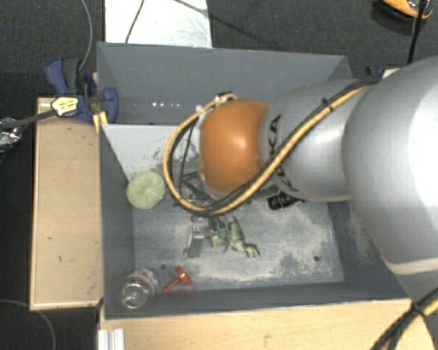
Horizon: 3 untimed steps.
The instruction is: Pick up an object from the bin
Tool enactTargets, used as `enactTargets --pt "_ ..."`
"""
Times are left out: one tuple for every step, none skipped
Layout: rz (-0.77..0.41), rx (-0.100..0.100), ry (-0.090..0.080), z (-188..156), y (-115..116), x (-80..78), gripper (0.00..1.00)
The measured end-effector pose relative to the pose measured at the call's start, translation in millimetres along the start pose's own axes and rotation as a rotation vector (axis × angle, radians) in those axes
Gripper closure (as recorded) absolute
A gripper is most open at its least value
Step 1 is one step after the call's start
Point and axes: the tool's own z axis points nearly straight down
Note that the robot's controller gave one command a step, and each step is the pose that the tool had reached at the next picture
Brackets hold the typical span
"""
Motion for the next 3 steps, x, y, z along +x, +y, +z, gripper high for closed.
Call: enactTargets --pt "-0.065 -0.001 -0.002 -2 -7 -3.6 0.00" --pt "-0.210 0.002 -0.005 5 -37 -5.3 0.00" --pt "-0.214 -0.004 -0.001 17 -44 -4.9 0.00"
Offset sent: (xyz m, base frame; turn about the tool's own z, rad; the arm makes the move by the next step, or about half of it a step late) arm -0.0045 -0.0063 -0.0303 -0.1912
